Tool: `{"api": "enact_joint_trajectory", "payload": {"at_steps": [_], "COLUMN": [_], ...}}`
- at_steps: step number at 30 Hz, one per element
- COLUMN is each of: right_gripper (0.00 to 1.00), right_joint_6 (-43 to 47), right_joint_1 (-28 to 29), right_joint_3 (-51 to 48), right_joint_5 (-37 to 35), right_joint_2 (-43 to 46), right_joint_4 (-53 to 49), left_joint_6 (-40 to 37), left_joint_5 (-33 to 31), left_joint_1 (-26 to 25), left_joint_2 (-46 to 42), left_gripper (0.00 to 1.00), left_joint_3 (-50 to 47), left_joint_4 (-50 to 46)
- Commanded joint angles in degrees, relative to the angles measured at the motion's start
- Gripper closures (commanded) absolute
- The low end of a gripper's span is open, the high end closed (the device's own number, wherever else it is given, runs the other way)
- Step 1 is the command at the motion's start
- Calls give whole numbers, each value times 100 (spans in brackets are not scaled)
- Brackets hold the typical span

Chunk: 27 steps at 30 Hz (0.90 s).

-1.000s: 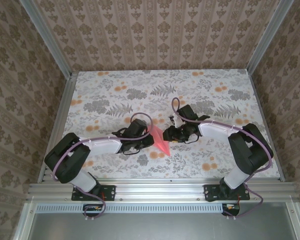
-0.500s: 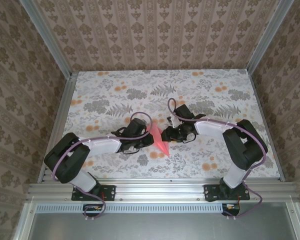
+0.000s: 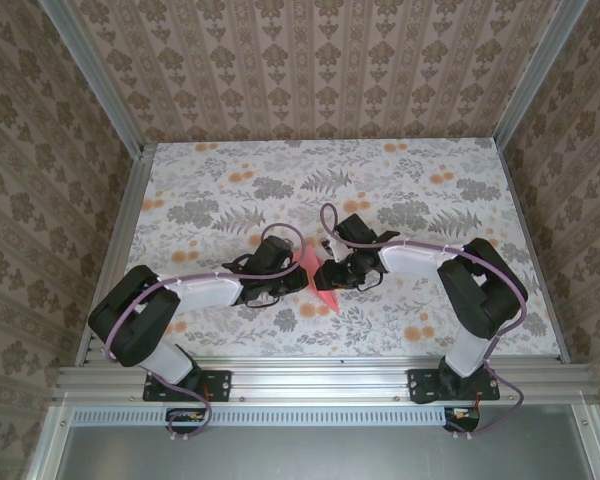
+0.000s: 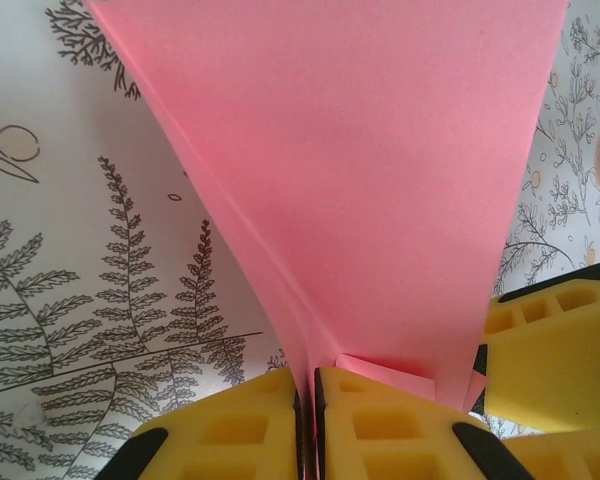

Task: Fold a paper plane with a square sheet of paper (pick it up from the middle)

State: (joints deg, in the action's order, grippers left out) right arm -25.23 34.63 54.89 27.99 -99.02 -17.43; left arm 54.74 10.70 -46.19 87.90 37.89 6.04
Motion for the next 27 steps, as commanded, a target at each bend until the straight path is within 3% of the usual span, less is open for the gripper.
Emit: {"api": "enact_joint_trajectory", "payload": {"at_steps": [1,8,11,21,27], "right_gripper": [64,72,78,85,98], "right_joint_6": [236,422,427,441,269], "right_joint_1": [150,448,526,705,799], "right_joint_3": [162,309,350,502,585], "right_joint_5": [-615,-1512,-1613,-1909,-2824], "right_joint_2": [-25,-8,15,-38,423], "right_joint_4": [-370,-639,-631,-781,-1115], "left_joint_6": [-95,-69,-61,-7,40], "left_joint_5": [24,-5,-5,11,-63], "left_joint_1": [43,40,42,46,46], "left_joint_2": [-97,-97,-89,-122,-528], "left_gripper": [86,86,85,82,67], "left_joint_3": [-77,-98,-112,-149,-363], "left_joint_4": [24,28,37,128,435]}}
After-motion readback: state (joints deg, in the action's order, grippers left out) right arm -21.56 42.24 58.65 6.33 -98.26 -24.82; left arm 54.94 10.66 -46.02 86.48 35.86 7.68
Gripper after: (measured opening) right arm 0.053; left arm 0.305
